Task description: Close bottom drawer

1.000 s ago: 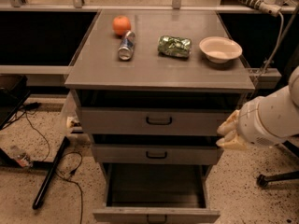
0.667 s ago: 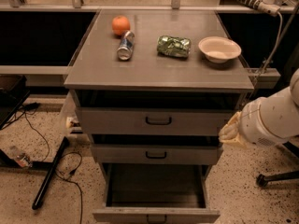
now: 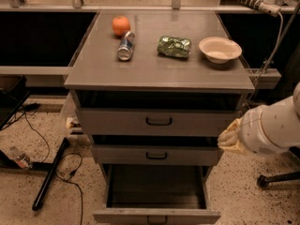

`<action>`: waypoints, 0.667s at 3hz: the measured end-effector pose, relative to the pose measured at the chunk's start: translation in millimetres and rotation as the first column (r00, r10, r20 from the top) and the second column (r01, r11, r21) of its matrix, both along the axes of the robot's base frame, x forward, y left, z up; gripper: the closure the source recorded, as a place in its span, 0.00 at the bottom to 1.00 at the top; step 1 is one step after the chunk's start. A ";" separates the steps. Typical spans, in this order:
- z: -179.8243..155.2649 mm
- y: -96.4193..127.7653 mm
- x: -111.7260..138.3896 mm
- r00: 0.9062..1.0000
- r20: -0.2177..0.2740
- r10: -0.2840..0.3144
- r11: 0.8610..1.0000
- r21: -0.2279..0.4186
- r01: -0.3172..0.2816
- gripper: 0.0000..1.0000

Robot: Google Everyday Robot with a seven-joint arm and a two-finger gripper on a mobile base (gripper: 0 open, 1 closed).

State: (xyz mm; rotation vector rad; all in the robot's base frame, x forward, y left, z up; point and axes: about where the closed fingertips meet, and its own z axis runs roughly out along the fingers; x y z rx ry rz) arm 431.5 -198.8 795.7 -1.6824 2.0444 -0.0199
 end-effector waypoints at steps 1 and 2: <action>-46.4 4.4 -2.5 1.000 0.018 0.014 0.999 0.041 -0.015 1.00; -98.2 7.3 5.6 0.998 0.055 0.015 0.997 0.081 -0.020 1.00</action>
Offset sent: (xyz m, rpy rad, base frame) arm 0.0266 0.0079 -0.1692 0.1414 -0.1313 0.0051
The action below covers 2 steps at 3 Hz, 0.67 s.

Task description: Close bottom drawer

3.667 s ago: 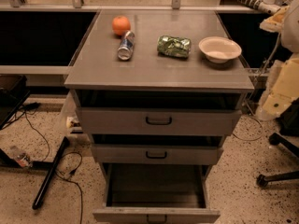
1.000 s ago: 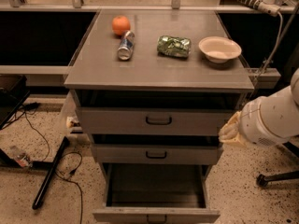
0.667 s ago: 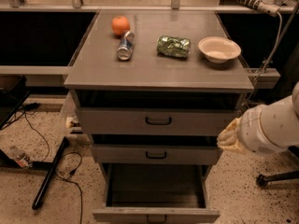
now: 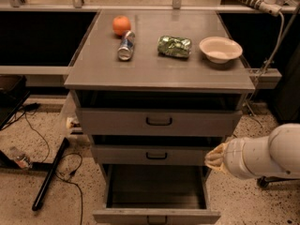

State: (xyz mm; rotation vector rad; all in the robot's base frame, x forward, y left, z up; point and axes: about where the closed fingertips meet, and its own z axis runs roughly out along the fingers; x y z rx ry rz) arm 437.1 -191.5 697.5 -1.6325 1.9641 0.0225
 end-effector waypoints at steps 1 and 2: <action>-62.1 -2.2 12.6 1.000 -0.005 -0.010 1.000 0.006 0.010 1.00; -118.4 -17.5 39.8 0.996 -0.082 -0.038 0.999 -0.004 0.038 1.00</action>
Offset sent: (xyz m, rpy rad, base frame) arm 0.0796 -0.0535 -0.1852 -0.0170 0.1883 -0.1053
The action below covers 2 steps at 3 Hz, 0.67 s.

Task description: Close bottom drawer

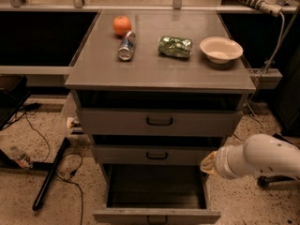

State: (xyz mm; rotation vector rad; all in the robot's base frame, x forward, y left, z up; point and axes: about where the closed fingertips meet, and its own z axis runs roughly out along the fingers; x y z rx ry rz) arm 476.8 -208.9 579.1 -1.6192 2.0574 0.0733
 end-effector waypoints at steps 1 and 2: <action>-34.5 -36.7 31.1 0.995 -0.083 -0.063 0.996 0.053 0.068 1.00; -35.3 -36.4 30.3 0.994 -0.085 -0.063 0.996 0.053 0.067 1.00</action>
Offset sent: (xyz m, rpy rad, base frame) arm 0.0162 -0.0289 -0.0314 0.0375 0.0734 -0.0512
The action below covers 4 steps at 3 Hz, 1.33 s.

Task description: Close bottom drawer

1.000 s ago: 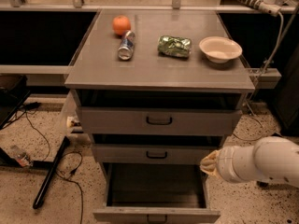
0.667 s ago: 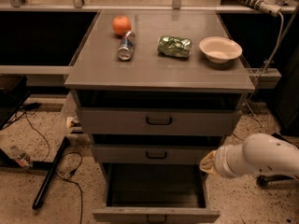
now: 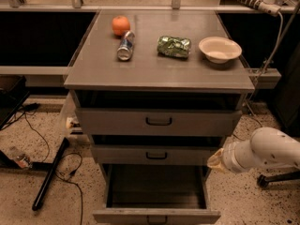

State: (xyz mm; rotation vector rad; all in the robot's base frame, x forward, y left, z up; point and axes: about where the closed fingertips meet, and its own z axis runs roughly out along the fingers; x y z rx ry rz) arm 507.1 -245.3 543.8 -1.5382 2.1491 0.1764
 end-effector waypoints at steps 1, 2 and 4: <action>-16.7 2.7 -3.1 1.000 -0.012 0.000 1.000 0.007 0.000 1.00; -60.5 7.0 -13.7 1.000 -0.009 0.004 1.000 0.028 -0.004 1.00; -169.0 6.5 -32.8 1.000 -0.001 -0.008 0.997 0.076 0.008 1.00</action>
Offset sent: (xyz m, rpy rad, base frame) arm -0.0220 0.0082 -0.1160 0.0541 -0.0115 -0.0041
